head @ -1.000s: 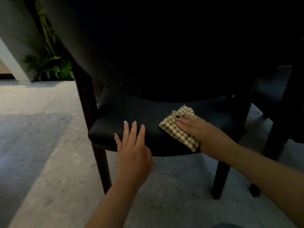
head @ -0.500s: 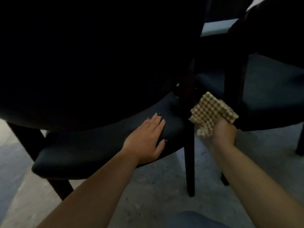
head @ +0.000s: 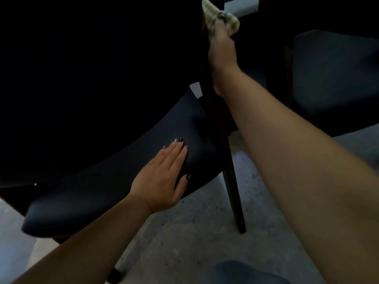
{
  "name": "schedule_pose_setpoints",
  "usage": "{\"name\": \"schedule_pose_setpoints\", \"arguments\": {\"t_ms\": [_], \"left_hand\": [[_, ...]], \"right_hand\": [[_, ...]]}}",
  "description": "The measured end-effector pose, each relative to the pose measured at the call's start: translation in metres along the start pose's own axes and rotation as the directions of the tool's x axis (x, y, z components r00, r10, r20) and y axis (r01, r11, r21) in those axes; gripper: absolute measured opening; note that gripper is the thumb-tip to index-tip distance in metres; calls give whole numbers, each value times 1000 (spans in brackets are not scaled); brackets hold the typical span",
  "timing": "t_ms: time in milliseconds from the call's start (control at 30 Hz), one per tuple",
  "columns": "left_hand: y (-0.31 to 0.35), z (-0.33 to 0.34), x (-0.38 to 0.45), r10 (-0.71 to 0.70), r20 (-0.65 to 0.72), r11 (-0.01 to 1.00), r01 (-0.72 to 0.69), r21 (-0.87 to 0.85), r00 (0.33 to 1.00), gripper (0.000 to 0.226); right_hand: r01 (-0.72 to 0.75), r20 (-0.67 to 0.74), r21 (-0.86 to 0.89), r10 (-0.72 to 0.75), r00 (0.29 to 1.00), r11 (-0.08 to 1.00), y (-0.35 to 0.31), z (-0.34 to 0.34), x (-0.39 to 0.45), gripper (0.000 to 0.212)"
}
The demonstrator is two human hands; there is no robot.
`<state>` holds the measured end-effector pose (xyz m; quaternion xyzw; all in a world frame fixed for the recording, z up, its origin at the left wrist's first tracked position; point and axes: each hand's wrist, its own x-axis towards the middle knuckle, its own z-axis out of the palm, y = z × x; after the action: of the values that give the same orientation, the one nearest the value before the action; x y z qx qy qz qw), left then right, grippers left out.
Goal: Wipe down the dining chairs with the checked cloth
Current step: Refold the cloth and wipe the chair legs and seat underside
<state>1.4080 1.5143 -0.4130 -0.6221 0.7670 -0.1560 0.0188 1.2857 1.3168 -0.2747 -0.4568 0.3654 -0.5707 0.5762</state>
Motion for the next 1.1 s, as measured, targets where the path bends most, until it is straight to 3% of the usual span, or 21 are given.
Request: {"name": "schedule_pose_setpoints", "arguments": {"t_ms": [133, 233, 300, 367, 400, 433, 467, 500, 533, 567, 600, 633, 700, 733, 767, 867, 933, 1000, 1100], "left_hand": [[0, 0, 0, -3, 2, 1000, 3, 1, 1000, 66], [0, -1, 0, -4, 10, 1000, 4, 7, 1000, 66], [-1, -1, 0, -10, 4, 1000, 10, 14, 1000, 65], [-1, 0, 0, -11, 6, 1000, 11, 8, 1000, 65], [-1, 0, -1, -15, 12, 1000, 15, 2, 1000, 66], [-1, 0, -1, -19, 13, 1000, 19, 4, 1000, 66], [-1, 0, -1, -20, 15, 1000, 19, 8, 1000, 66], [-1, 0, -1, -18, 15, 1000, 18, 8, 1000, 66], [-1, -1, 0, -16, 9, 1000, 16, 3, 1000, 66], [-1, -1, 0, -14, -2, 1000, 14, -3, 1000, 66], [-1, -1, 0, -13, -9, 1000, 13, -6, 1000, 65], [-1, -2, -1, -14, -12, 1000, 13, -6, 1000, 65], [-1, -1, -1, -24, -17, 1000, 24, -17, 1000, 65], [-2, -1, -1, -29, -22, 999, 29, -30, 999, 65], [-2, 0, -2, -33, -26, 998, 32, -46, 999, 65], [-3, 1, -1, -34, -42, 996, 30, -86, 999, 64], [-3, 2, -2, -34, -42, 995, 30, -90, 999, 64], [-4, 2, -3, -35, -43, 996, 31, -88, 998, 65], [-5, 3, -3, -32, -51, 995, 27, -101, 998, 65]], "right_hand": [[-216, 131, -11, 216, 968, 976, 58, -33, -8, 51], [-381, 99, 34, 376, 921, 924, 99, -64, -37, 40], [-308, 44, 22, 306, 951, 951, 105, -65, -42, 33], [-58, -22, -157, 55, 998, 986, 110, -59, -48, 24], [123, -4, -275, -129, 992, 954, 113, -58, -57, 27], [340, 89, -400, -334, 938, 851, 115, -58, -69, 35], [552, 238, -496, -506, 829, 670, 118, -61, -80, 41], [727, 415, -535, -616, 670, 430, 122, -66, -83, 44], [825, 593, -536, -615, 520, 180, 121, -66, -83, 45], [846, 753, -530, -488, 441, -53, 118, -64, -76, 48], [809, 849, -519, -277, 449, -277, 110, -59, -68, 51], [719, 851, -480, -70, 520, -503, 101, -53, -55, 52], [505, 782, -342, 57, 620, -793, 80, -39, -32, 51], [429, 750, -257, 101, 653, -866, 72, -33, -24, 51], [406, 742, -167, 156, 652, -899, 66, -29, -20, 50], [486, 754, 126, 401, 519, -865, 74, -37, -21, 40], [464, 746, 245, 471, 471, -851, 82, -52, -34, 41], [450, 823, 203, 401, 403, -869, 75, -63, -30, 47], [564, 961, -55, 110, 255, -824, 38, -59, -5, 40]]}}
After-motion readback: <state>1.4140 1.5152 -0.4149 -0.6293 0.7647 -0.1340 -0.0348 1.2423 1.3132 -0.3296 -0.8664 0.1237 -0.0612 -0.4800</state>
